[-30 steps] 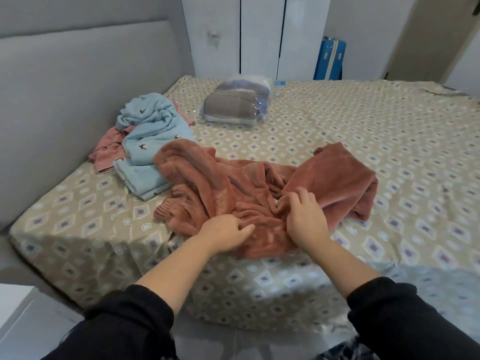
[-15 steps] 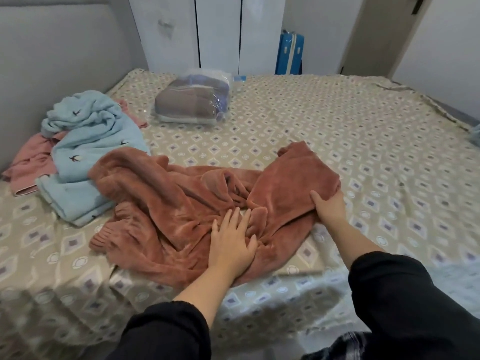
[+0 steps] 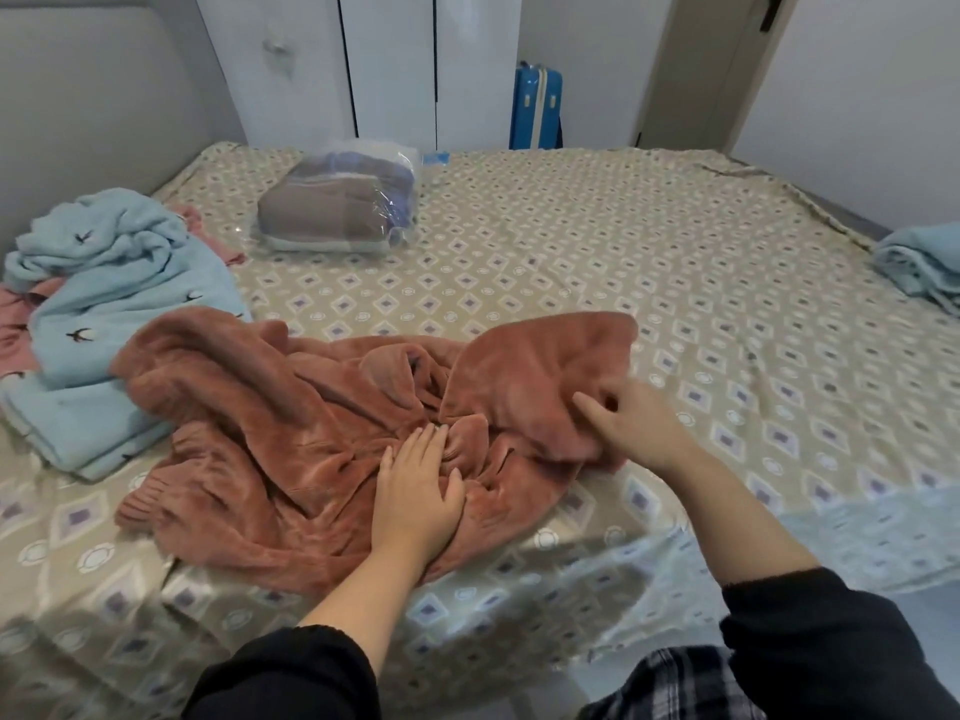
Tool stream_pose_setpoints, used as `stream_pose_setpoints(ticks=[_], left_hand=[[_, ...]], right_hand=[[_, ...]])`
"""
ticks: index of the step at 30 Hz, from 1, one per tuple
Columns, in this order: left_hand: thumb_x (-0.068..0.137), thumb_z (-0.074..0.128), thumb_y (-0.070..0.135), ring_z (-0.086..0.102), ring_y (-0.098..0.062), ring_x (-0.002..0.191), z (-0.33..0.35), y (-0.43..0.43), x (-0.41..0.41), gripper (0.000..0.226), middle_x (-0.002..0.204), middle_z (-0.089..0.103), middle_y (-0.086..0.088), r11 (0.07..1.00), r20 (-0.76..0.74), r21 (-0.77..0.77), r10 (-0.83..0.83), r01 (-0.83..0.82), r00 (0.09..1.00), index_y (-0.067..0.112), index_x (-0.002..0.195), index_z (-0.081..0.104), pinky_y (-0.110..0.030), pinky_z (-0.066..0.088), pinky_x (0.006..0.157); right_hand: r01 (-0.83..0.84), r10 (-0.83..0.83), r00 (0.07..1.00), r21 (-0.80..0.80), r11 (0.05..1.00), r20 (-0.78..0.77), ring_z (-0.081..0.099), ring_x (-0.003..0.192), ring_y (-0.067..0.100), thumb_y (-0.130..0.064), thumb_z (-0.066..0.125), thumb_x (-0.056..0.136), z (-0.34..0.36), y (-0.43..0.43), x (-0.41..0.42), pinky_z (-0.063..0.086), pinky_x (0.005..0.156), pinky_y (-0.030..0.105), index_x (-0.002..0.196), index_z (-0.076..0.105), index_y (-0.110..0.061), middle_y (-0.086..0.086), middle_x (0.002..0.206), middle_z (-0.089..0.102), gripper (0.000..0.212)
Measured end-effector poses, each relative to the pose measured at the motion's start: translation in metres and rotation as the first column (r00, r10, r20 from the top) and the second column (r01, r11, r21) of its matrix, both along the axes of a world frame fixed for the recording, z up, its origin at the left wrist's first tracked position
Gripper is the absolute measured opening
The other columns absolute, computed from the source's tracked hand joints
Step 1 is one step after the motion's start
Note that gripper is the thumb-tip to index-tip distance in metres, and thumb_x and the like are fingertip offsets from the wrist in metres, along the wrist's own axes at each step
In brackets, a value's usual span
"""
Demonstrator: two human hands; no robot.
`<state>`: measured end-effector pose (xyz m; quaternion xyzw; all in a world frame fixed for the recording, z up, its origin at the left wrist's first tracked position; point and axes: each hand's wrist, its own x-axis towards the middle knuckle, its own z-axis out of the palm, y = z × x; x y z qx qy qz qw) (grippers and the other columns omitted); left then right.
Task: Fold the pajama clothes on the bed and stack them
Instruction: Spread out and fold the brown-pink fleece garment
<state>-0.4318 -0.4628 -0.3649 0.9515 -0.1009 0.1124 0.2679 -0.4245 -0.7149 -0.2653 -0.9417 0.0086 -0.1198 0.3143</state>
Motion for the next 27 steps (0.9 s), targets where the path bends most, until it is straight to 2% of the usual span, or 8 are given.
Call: stream_pose_setpoints(ticks=[2, 6, 11, 16, 18, 21, 24, 27], left_hand=[[0.095, 0.048, 0.026, 0.027, -0.013, 0.143, 0.001, 0.000, -0.002, 0.055, 0.152, 0.037, 0.001, 1.000, 0.010, -0.023, 0.000, 0.000, 1.000, 0.017, 0.148, 0.037, -0.036, 0.007, 0.119], [0.094, 0.050, 0.024, 0.031, -0.014, 0.141, 0.005, 0.000, -0.004, 0.055, 0.150, 0.040, 0.001, 0.999, 0.016, -0.047, 0.005, -0.004, 1.000, 0.016, 0.147, 0.038, -0.036, 0.010, 0.119], [0.094, 0.051, 0.023, 0.032, -0.014, 0.140, 0.005, 0.000, -0.005, 0.054, 0.149, 0.042, 0.001, 0.999, 0.020, -0.048, 0.010, -0.009, 1.000, 0.015, 0.146, 0.039, -0.036, 0.012, 0.120], [0.093, 0.053, 0.022, 0.036, -0.016, 0.138, 0.006, 0.000, -0.004, 0.053, 0.146, 0.045, -0.001, 0.999, 0.025, -0.047, 0.008, -0.007, 1.000, 0.014, 0.144, 0.043, -0.039, 0.016, 0.119], [0.093, 0.053, 0.021, 0.037, -0.017, 0.138, 0.006, -0.001, -0.005, 0.052, 0.146, 0.046, -0.001, 0.999, 0.024, -0.048, 0.010, -0.009, 1.000, 0.014, 0.144, 0.043, -0.039, 0.016, 0.119], [0.093, 0.053, 0.021, 0.037, -0.017, 0.138, 0.008, -0.001, -0.005, 0.052, 0.146, 0.046, -0.001, 0.998, 0.021, -0.057, 0.009, -0.008, 1.000, 0.013, 0.143, 0.044, -0.039, 0.016, 0.119], [0.096, 0.046, 0.022, 0.037, -0.016, 0.138, 0.008, -0.001, -0.007, 0.048, 0.146, 0.046, -0.001, 0.997, 0.025, -0.073, 0.012, -0.010, 1.000, 0.014, 0.143, 0.044, -0.039, 0.016, 0.119], [0.098, 0.042, 0.021, 0.039, -0.018, 0.136, 0.008, 0.000, -0.007, 0.045, 0.144, 0.048, -0.003, 0.995, 0.042, -0.096, 0.013, -0.009, 0.999, 0.013, 0.142, 0.045, -0.041, 0.019, 0.118]], right_hand=[[0.037, -0.024, 0.996, 0.153, 0.988, -0.089, 0.061, 0.062, 0.026, -0.037, 0.052, 0.095, -0.005, -0.010, -0.007, 0.050, 0.059, 0.030, 0.060, 0.057, -0.002, 0.008, 0.059, 0.062, 0.049], [0.430, -0.424, 0.900, 0.347, 0.833, -0.097, 0.054, 0.067, 0.019, -0.038, 0.053, 0.092, -0.018, -0.039, 0.013, 0.042, 0.057, 0.027, 0.074, 0.056, -0.011, -0.003, 0.064, 0.054, 0.032], [0.449, -0.228, 0.878, 0.561, 0.695, -0.421, 0.061, 0.092, 0.019, -0.051, 0.069, 0.079, -0.039, -0.037, 0.039, 0.046, 0.071, 0.030, 0.123, 0.049, -0.017, -0.001, 0.104, 0.061, 0.059], [0.274, -0.257, 0.949, 0.071, 0.959, -0.183, 0.062, 0.097, 0.026, -0.026, 0.067, 0.075, -0.028, -0.034, 0.062, 0.051, 0.072, 0.035, 0.084, 0.067, -0.012, 0.006, 0.099, 0.064, 0.017], [0.276, -0.284, 0.958, 0.151, 0.949, 0.029, 0.054, 0.112, 0.023, -0.020, 0.066, 0.074, -0.016, -0.030, 0.058, 0.049, 0.089, 0.038, 0.098, 0.069, -0.011, 0.002, 0.118, 0.058, 0.025], [0.202, -0.270, 0.957, 0.428, 0.881, 0.104, 0.063, 0.087, 0.016, -0.013, 0.057, 0.070, 0.021, -0.031, 0.046, 0.052, 0.075, 0.035, 0.084, 0.073, -0.021, -0.006, 0.086, 0.068, 0.023], [0.154, -0.011, 0.897, 0.289, 0.945, -0.441, 0.066, 0.070, 0.027, -0.035, 0.050, 0.088, 0.051, -0.045, 0.036, 0.051, 0.063, 0.034, 0.079, 0.072, -0.005, 0.015, 0.075, 0.070, 0.038], [-0.023, 0.087, 0.472, 0.086, 0.996, -0.877, 0.070, 0.066, 0.030, -0.064, 0.025, 0.096, 0.056, -0.051, 0.029, 0.053, 0.060, 0.030, 0.083, 0.064, 0.008, 0.022, 0.076, 0.070, 0.083]])
